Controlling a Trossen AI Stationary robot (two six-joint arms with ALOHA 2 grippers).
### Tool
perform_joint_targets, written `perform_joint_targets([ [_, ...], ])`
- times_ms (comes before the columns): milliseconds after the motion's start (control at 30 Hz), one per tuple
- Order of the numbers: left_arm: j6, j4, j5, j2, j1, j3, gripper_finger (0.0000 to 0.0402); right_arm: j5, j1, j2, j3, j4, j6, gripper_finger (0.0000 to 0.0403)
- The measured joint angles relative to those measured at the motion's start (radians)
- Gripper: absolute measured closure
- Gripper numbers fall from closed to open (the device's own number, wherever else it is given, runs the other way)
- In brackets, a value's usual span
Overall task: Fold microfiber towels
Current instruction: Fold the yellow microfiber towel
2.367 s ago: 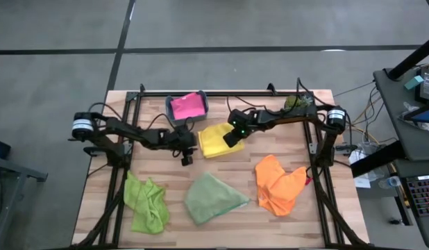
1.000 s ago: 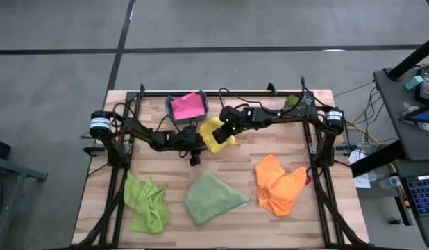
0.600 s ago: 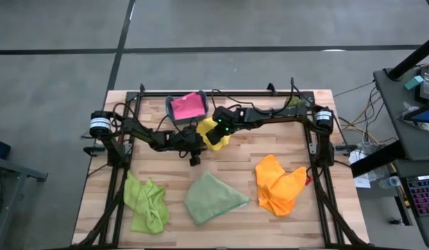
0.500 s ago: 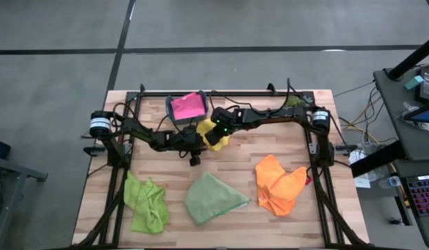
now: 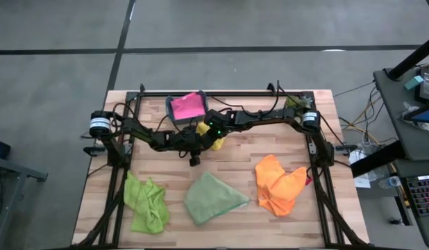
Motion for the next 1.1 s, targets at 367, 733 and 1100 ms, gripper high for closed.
perform_joint_targets([
  [367, 0.000, -0.013, -0.001, -0.010, -0.002, 0.000, 0.0307, 0.009, 0.003, -0.005, -0.001, 0.000, -0.027, 0.0296],
  [733, 0.000, -0.185, -0.001, -0.152, -0.002, 0.000, 0.0307, 0.011, 0.012, -0.046, -0.004, -0.022, -0.098, 0.0214],
  [1100, 0.036, -0.442, -0.018, -0.413, -0.002, -0.001, 0.0307, 0.009, 0.056, -0.045, -0.005, -0.039, -0.173, 0.0242],
])
